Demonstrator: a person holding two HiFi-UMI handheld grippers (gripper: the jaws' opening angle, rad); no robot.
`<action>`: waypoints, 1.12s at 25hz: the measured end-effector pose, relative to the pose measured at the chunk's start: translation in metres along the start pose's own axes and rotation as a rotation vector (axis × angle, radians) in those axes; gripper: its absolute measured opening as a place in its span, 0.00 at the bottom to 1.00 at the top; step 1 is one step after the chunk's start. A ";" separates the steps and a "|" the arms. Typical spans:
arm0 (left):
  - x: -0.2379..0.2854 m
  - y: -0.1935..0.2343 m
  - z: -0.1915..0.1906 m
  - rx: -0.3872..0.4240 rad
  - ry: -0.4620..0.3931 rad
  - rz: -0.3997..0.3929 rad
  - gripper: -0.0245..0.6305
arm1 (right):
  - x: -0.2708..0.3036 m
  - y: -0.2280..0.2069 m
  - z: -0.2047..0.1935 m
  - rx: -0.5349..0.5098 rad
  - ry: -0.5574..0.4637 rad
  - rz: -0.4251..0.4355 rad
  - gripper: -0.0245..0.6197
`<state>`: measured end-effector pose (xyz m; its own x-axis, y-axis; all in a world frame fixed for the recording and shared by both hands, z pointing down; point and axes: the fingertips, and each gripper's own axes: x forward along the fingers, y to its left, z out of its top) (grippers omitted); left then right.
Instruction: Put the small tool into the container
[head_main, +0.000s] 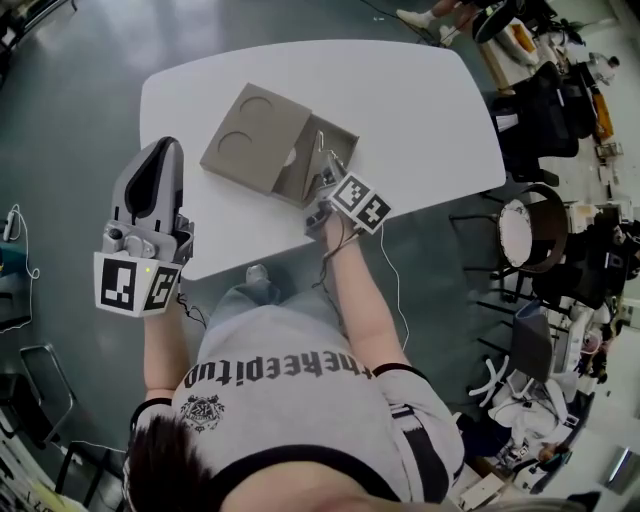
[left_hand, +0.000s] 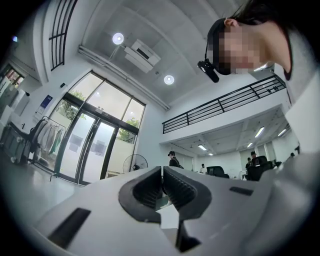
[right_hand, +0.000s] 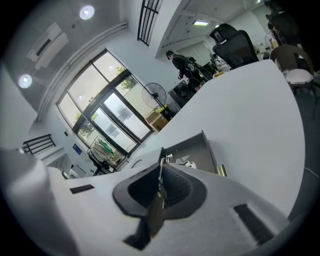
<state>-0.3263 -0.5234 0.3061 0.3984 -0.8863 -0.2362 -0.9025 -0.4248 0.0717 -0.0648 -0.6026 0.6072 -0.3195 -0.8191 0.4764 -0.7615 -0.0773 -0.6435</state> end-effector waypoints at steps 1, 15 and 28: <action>-0.001 0.004 -0.001 0.001 0.005 0.007 0.06 | 0.005 -0.002 -0.002 0.006 0.006 -0.007 0.06; -0.003 0.031 -0.010 -0.001 0.035 0.050 0.06 | 0.033 -0.028 -0.022 0.024 0.085 -0.115 0.06; 0.003 0.019 -0.012 -0.012 0.034 0.032 0.06 | 0.020 -0.021 -0.024 0.004 0.121 -0.064 0.20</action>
<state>-0.3403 -0.5362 0.3188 0.3750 -0.9051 -0.2005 -0.9129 -0.3982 0.0903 -0.0688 -0.6038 0.6452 -0.3362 -0.7378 0.5854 -0.7802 -0.1300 -0.6119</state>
